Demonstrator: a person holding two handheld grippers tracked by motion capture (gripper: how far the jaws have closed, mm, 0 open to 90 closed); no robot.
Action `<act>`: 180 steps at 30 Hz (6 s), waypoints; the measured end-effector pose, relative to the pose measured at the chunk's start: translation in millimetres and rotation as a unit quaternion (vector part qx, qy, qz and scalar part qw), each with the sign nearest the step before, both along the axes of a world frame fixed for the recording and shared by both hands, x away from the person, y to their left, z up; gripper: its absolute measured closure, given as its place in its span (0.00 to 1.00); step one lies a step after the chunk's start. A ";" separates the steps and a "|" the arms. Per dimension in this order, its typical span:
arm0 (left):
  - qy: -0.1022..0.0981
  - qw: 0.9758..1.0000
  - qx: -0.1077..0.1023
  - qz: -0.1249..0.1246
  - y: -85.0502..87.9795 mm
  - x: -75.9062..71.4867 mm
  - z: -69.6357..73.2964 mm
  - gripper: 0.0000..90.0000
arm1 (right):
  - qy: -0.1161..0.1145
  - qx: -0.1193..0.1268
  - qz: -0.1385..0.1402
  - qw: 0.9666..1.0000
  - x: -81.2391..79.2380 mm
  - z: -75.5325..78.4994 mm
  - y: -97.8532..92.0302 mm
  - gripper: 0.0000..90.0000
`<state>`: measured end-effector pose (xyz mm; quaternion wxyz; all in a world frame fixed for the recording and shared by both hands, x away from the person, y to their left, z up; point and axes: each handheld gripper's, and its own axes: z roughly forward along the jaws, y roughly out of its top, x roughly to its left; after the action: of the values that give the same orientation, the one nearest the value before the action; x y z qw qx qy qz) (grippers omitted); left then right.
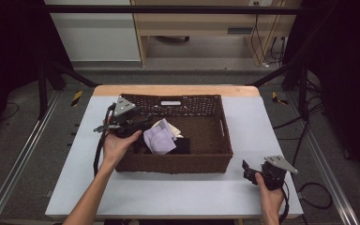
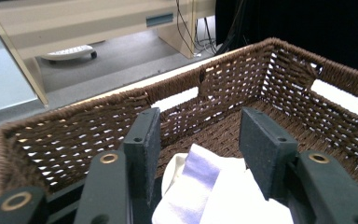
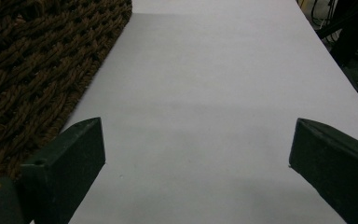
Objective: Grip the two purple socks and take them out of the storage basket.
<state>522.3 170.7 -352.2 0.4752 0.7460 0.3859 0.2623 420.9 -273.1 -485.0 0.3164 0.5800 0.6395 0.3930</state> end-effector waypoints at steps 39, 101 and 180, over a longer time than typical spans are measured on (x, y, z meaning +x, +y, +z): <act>0.077 0.991 0.102 -0.041 -33.7 21.5 -61.5 0.46 | 0.004 -0.002 0.002 1.000 0.8 -0.2 0.4 0.05; -0.003 0.999 -0.013 -0.036 -15.9 12.7 -28.5 0.94 | 0.002 0.005 0.001 1.000 0.9 -0.1 -1.1 0.05; -0.007 0.989 -0.036 -0.141 24.2 -153.4 -45.1 0.95 | -0.009 0.006 -0.005 1.000 -2.4 0.5 -1.4 0.05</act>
<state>368.8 194.9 -397.3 0.5364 0.7737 0.2825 0.1839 418.6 -274.6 -484.5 0.3207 0.5818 0.6313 0.4001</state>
